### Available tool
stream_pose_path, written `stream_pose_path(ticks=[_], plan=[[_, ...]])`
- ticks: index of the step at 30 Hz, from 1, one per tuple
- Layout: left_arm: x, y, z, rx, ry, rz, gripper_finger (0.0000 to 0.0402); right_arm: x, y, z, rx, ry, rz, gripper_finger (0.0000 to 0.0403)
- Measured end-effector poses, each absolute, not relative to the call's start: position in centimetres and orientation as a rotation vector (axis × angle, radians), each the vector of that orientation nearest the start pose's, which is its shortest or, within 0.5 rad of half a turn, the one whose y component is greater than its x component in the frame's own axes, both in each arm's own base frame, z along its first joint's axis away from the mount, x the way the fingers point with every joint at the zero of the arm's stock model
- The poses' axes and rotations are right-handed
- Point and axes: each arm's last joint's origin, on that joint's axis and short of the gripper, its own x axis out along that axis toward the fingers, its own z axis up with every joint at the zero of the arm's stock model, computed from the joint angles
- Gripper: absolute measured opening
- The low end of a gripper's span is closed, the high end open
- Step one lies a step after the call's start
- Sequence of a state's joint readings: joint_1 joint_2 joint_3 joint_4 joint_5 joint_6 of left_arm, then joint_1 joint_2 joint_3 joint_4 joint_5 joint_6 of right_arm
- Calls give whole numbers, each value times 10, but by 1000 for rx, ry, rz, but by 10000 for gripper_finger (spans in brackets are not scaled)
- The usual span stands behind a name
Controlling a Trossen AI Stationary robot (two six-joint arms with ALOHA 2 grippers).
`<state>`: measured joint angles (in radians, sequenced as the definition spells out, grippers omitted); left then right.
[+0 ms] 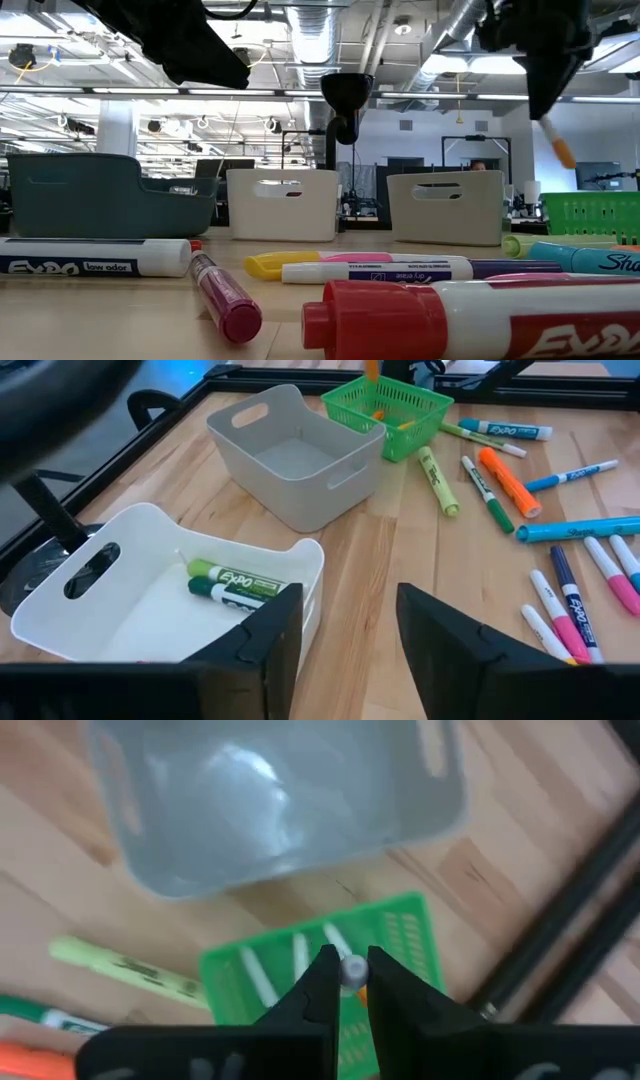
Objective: Pick & Place Markers
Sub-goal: Put the orange mini marker into the green bin
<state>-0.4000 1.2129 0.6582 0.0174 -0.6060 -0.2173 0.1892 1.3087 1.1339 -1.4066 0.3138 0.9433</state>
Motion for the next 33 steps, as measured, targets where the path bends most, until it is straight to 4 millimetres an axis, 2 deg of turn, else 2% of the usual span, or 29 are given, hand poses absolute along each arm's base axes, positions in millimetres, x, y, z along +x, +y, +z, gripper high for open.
stream_pose_path(ticks=[7,15,24,33], plan=[[233,-81,226,45,443,250,159,197,33,274,364,1339,-820,27],[233,-81,226,45,442,250,160,184,37,238,371,1451,-863,24],[233,-81,227,35,438,251,158,186,38,194,435,1405,-765,20],[233,-81,227,34,437,251,158,183,37,190,424,1421,-768,46]])
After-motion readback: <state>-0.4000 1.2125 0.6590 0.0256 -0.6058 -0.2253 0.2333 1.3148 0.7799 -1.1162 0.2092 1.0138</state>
